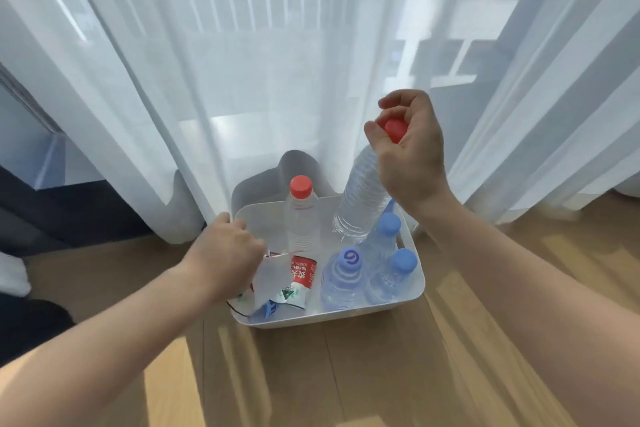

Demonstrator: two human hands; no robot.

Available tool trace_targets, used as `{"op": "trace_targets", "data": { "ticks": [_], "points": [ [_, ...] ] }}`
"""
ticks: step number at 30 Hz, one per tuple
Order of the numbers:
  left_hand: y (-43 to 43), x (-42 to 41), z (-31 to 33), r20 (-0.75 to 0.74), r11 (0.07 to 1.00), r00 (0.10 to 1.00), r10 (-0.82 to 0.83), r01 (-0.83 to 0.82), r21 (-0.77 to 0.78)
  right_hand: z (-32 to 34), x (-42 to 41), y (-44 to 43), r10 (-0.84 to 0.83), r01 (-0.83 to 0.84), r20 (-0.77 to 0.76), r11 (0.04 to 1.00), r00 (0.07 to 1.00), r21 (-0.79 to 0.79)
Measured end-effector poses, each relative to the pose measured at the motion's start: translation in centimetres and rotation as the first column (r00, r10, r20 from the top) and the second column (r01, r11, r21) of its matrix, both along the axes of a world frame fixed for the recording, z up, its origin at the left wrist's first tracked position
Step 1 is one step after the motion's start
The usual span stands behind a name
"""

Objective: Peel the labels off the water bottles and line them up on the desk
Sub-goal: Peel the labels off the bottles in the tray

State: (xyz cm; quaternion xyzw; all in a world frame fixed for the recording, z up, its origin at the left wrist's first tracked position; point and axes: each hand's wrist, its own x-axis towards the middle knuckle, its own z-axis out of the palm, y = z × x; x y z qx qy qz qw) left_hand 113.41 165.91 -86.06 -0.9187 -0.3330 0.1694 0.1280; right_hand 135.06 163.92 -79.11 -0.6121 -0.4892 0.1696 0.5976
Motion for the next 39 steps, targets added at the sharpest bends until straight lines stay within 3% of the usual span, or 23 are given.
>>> {"op": "trace_targets", "data": {
  "ticks": [4, 10, 13, 16, 19, 23, 26, 28, 31, 34, 36, 39],
  "points": [
    [-0.8, 0.7, -4.1, -0.138, 0.993, 0.99, 0.031, -0.047, -0.11, -2.5, -0.2, 0.6, 0.048, -0.047, 0.005, 0.995, 0.999, -0.087],
    [-0.2, 0.4, -6.4, -0.155, 0.993, 0.986, 0.056, -0.071, -0.093, -5.4, -0.7, 1.5, 0.117, -0.106, 0.04, 0.972, 0.992, -0.212],
    [0.5, 0.1, -6.5, -0.1, 0.993, 0.99, 0.104, -0.109, -0.05, -7.0, -0.2, 1.4, 0.186, -0.132, 0.125, 0.926, 0.975, -0.353],
    [0.7, -0.4, -6.6, -0.063, 0.981, 0.986, 0.154, -0.161, -0.113, -7.9, 0.4, 1.3, 0.306, -0.146, 0.249, 0.849, 0.919, -0.508],
    [0.6, -0.3, -6.5, 0.004, 0.981, 0.987, 0.161, -0.159, -0.112, -7.2, 0.3, 1.6, 0.383, -0.177, 0.249, 0.792, 0.889, -0.585],
    [0.7, 0.0, -5.7, -0.027, 0.982, 0.982, 0.187, -0.188, -0.024, -6.5, -0.2, 0.9, 0.459, -0.174, 0.311, 0.749, 0.832, -0.639],
    [0.9, -0.2, -5.3, 0.054, 0.969, 0.968, 0.245, -0.245, -0.015, -6.2, 0.5, 0.4, 0.407, -0.157, 0.286, 0.77, 0.867, -0.619],
    [1.2, -0.6, -4.7, 0.159, 0.965, 0.952, 0.26, -0.252, -0.07, -5.7, 1.8, 0.1, 0.287, -0.108, 0.226, 0.806, 0.931, -0.582],
    [1.6, -1.1, -3.8, 0.474, 0.931, 0.802, 0.364, -0.323, -0.169, -5.2, 4.4, -0.7, 0.068, 0.047, 0.195, 0.845, 0.978, -0.533],
    [2.6, 0.1, -2.2, 0.679, 0.851, 0.515, 0.523, -0.365, -0.379, -5.6, 5.7, -1.7, 0.07, 0.114, 0.305, 0.83, 0.95, -0.547],
    [3.6, 1.7, -1.1, 0.692, 0.798, 0.399, 0.601, -0.273, -0.537, -6.0, 5.1, -1.9, 0.235, 0.003, 0.335, 0.815, 0.913, -0.579],
    [4.6, 4.0, -1.1, 0.549, 0.643, 0.382, 0.744, -0.187, -0.742, -6.6, 3.8, -1.2, 0.459, -0.116, 0.354, 0.727, 0.815, -0.677]
  ]
}}
